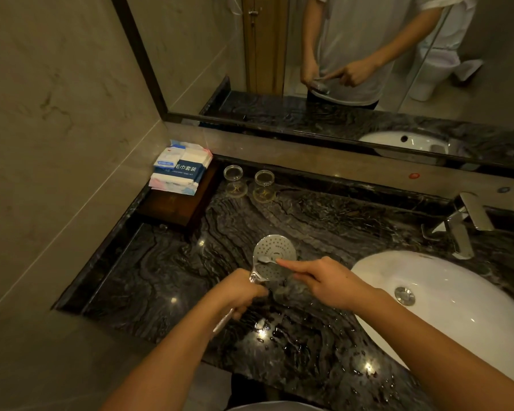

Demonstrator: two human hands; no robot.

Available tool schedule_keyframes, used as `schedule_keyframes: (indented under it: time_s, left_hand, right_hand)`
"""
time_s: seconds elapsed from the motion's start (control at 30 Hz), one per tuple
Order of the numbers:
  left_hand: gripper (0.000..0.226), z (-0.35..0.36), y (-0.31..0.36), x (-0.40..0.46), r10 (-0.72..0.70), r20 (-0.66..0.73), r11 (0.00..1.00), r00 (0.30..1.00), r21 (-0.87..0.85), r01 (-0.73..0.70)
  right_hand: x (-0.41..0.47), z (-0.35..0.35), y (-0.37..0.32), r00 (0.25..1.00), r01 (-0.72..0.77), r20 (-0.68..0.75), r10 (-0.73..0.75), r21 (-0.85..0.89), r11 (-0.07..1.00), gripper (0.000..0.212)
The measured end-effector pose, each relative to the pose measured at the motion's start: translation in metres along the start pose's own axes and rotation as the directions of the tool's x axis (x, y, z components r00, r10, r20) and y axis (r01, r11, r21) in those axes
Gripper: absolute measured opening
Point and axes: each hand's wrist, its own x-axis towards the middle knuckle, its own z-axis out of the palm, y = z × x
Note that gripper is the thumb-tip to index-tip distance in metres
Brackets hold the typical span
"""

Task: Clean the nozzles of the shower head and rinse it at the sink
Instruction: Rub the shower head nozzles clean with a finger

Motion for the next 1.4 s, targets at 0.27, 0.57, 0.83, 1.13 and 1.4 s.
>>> schedule_keyframes:
  time_s: [0.27, 0.57, 0.83, 1.13, 1.4]
  left_hand:
    - [0.026, -0.007, 0.005, -0.004, -0.099, 0.26, 0.99, 0.961, -0.075, 0.123]
    - [0.024, -0.015, 0.01, -0.007, -0.1, 0.279, 0.992, 0.955, -0.049, 0.118]
    - [0.023, -0.016, 0.011, -0.01, -0.065, 0.25, 0.993, 0.966, -0.076, 0.086]
    - [0.014, -0.007, 0.016, -0.014, -0.039, 0.236, 0.998, 0.971, -0.041, 0.05]
    - [0.015, -0.012, 0.013, -0.012, -0.053, 0.239, 0.992, 0.97, -0.099, 0.079]
  right_hand:
    - [0.006, -0.008, -0.007, 0.998, 0.064, 0.011, -0.065, -0.357, 0.932, 0.06]
    - [0.008, -0.023, -0.01, 0.99, 0.142, 0.076, -0.12, -0.511, 0.848, 0.061]
    - [0.006, -0.026, -0.01, 0.989, 0.143, 0.05, -0.137, -0.515, 0.845, 0.057]
    - [0.015, -0.018, -0.014, 0.993, 0.116, 0.072, -0.092, -0.522, 0.845, 0.064]
    - [0.003, -0.027, -0.002, 0.999, 0.035, 0.012, -0.033, -0.467, 0.883, 0.059]
